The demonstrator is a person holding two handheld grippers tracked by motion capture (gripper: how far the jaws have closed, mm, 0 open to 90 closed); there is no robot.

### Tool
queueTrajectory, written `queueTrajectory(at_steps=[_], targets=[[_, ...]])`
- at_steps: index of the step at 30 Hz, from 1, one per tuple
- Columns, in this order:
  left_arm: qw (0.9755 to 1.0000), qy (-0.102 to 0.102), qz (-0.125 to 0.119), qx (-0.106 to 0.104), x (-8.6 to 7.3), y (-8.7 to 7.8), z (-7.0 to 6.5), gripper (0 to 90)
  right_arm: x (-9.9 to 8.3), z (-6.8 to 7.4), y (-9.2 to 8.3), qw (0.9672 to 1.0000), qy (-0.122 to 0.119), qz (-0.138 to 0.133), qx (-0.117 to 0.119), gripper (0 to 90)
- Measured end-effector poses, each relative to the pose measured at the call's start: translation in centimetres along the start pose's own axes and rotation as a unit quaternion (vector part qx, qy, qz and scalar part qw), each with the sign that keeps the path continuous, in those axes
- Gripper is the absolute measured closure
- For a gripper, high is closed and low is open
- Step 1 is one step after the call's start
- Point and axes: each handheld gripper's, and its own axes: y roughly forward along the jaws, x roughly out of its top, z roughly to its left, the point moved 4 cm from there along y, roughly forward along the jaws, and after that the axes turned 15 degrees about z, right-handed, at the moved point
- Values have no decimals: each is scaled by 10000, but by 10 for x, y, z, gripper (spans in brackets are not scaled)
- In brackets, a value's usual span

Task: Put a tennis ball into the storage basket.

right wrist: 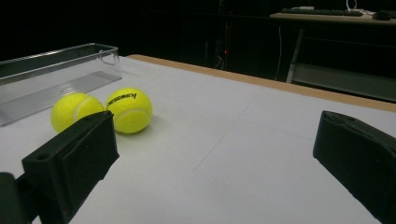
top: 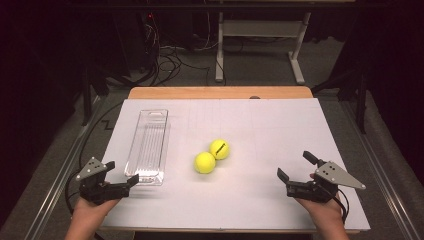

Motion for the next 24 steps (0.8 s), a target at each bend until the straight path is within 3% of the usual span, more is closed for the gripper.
queueTrajectory(at_steps=[6, 9, 11, 17, 22, 24], targets=[[9997, 85, 215, 45, -2, 5, -1, 7, 0, 0, 1, 10000, -27, 56, -14, 4], [9996, 51, 287, 51, -2, 6, -1, 7, 0, 1, 1, 10000, -57, 48, -11, 4], [9989, -16, 462, 66, -3, 8, 0, 7, 0, 3, 1, 9999, -98, 52, -11, 4], [9975, 29, 701, 16, -5, 12, -1, 7, 0, 4, 1, 9999, -137, 54, -6, 4], [9952, 115, 968, 8, -6, 17, -4, 7, -1, 3, 1, 9999, -143, 58, -13, 4], [9926, 109, 1212, 23, -9, 20, -5, 7, -1, 3, 1, 9999, -142, 62, -14, 4]])
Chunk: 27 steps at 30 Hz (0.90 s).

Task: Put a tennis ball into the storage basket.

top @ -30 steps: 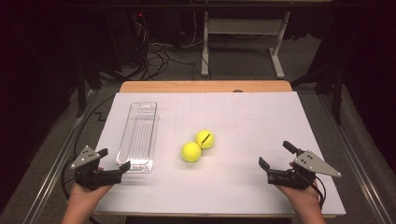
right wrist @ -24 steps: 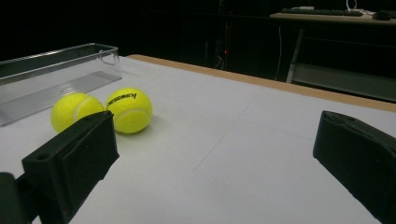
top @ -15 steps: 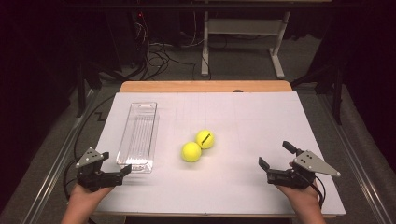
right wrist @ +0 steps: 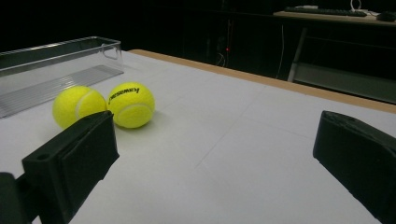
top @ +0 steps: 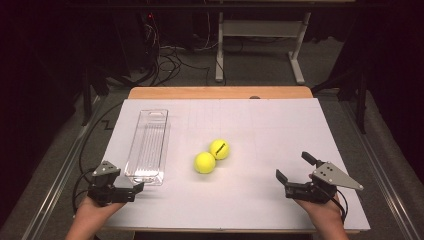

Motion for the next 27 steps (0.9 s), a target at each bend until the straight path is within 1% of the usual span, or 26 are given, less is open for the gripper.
queueTrajectory(at_steps=[3, 4, 5, 6, 7, 8, 9, 10, 11, 14, 15, 16, 18, 23, 24, 27], targets=[[9998, 6, 185, -5, 0, 3, -1, 7, 0, 0, 0, 10000, -8, 4, 2, 4], [9998, 6, 185, -5, 0, 3, -1, 7, 0, 1, 0, 10000, -8, 6, 14, 4], [9998, 8, 222, -8, 0, 4, -1, 7, 0, 1, 0, 10000, -8, 6, 14, 4], [9995, 1, 312, -12, -1, 5, -1, 7, 0, 1, 0, 10000, -14, 6, 15, 4], [9995, 1, 312, -12, -1, 5, -1, 7, 0, 1, 1, 10000, -9, 7, 17, 4], [9993, -8, 386, 2, -1, 6, -1, 7, 0, 1, 1, 10000, -4, 12, 27, 4], [9993, -8, 386, 2, -1, 6, -1, 7, 0, 2, 1, 10000, -15, 14, 28, 4], [9988, -14, 482, 40, -2, 7, -1, 8, -1, 2, 1, 10000, -27, 20, 24, 3], [9988, -14, 482, 40, -2, 7, -1, 7, -1, 2, 1, 10000, -29, 21, 31, 4], [9980, -41, 633, 65, -2, 10, -1, 8, -1, 2, 1, 10000, -31, 25, 37, 4], [9973, -47, 726, 74, -3, 11, -1, 7, -1, 2, 1, 10000, -31, 27, 36, 4], [9973, -47, 726, 74, -3, 11, -1, 8, -1, 2, 1, 10000, -31, 27, 36, 4], [9964, -59, 844, 92, -4, 12, -1, 7, -1, 2, 1, 10000, -28, 27, 34, 4], [9953, -64, 961, 62, -4, 12, -2, 8, -1, 1, 1, 10000, -29, 35, 32, 4], [9948, -71, 1010, 74, -5, 12, -3, 8, -1, 1, 1, 10000, -24, 37, 32, 4], [9943, -86, 1056, 65, -6, 12, -3, 8, -1, 1, 1, 10000, -28, 31, 29, 4]])
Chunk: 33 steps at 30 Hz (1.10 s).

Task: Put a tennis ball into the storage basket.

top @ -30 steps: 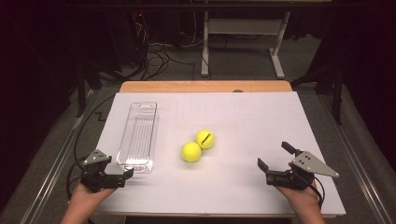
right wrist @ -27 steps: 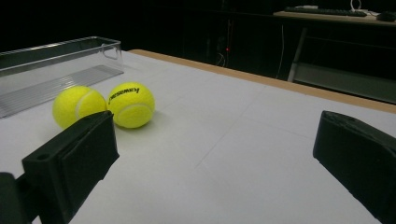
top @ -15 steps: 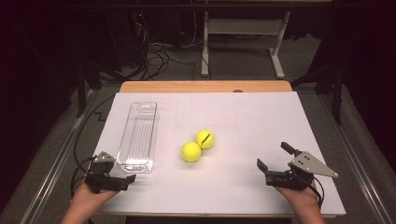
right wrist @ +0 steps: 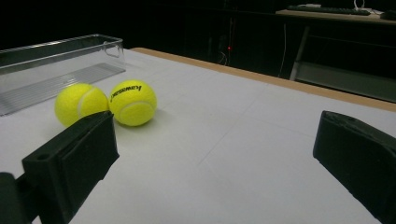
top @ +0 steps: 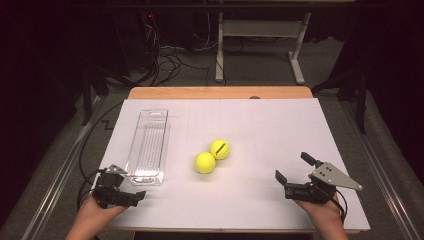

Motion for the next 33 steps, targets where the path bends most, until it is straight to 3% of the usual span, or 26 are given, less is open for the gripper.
queueTrajectory(at_steps=[6, 13, 20, 33], targets=[[9999, -45, 157, -34, 0, -1, -1, 8, 0, 0, 0, 10000, -5, -1, 10, 4], [9989, 54, 463, -57, 0, 2, -9, 8, 0, -1, 0, 10000, -2, -8, 7, 4], [9978, 87, 621, -192, 2, 3, -16, 8, 0, -1, -1, 10000, 11, -14, 17, 4], [9960, 166, 851, -218, 1, 3, -24, 8, 0, 0, 0, 10000, -7, -5, 14, 4]])
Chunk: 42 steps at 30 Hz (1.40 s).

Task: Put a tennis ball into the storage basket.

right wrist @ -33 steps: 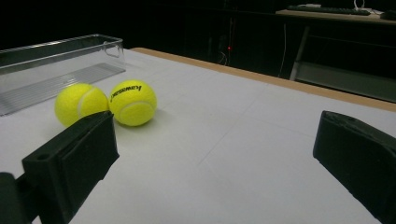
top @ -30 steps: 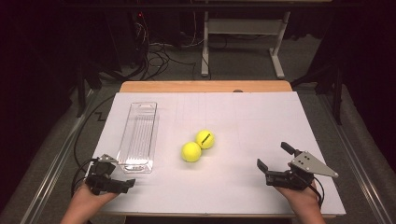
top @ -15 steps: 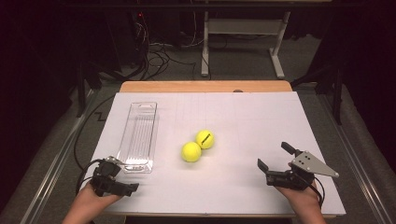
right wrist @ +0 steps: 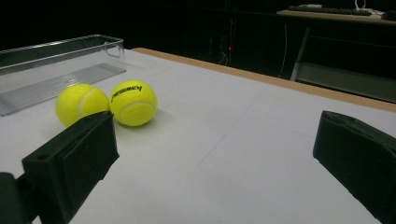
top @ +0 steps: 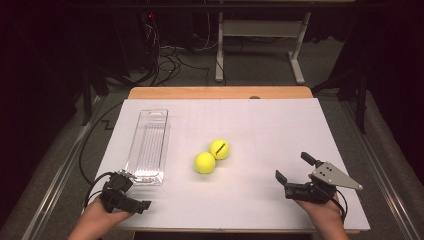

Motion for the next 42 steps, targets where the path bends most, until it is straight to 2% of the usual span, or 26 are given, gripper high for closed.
queueTrajectory(at_steps=[5, 8, 12, 14, 16, 19, 22, 23, 30, 35, 42], targets=[[10000, 44, 50, -21, 2, 0, -7, 8, 0, 0, 0, 10000, -4, -2, 1, 4], [9999, 104, 120, -15, 3, 0, -10, 8, 0, 0, 0, 10000, -2, 1, 7, 4], [9996, 227, 92, -140, 6, 1, -17, 8, 0, 0, 0, 10000, 1, -2, 8, 4], [9995, 274, 123, -118, 7, 1, -17, 8, 0, 0, 0, 10000, 1, -3, 6, 4], [9996, 177, 195, -84, 7, 1, -23, 8, 0, 0, 0, 10000, 3, -5, 5, 4], [9994, 226, 232, -81, 9, 1, -27, 8, 0, 0, 0, 10000, 3, -2, 6, 4], [9991, 297, 276, -128, 10, 1, -32, 8, 0, 1, 1, 10000, -13, 7, 15, 4], [9988, 349, 259, -222, 12, 1, -36, 8, 0, 1, 1, 10000, -9, 14, 25, 4], [9982, 463, 362, -152, 16, 4, -44, 8, 0, 3, 3, 10000, -20, 27, 58, 4], [9975, 534, 414, -226, 20, 7, -51, 8, 0, 3, 3, 10000, -17, 31, 67, 4], [9962, 684, 492, -201, 28, 11, -66, 8, 0, 4, 3, 10000, -39, 24, 60, 4]])
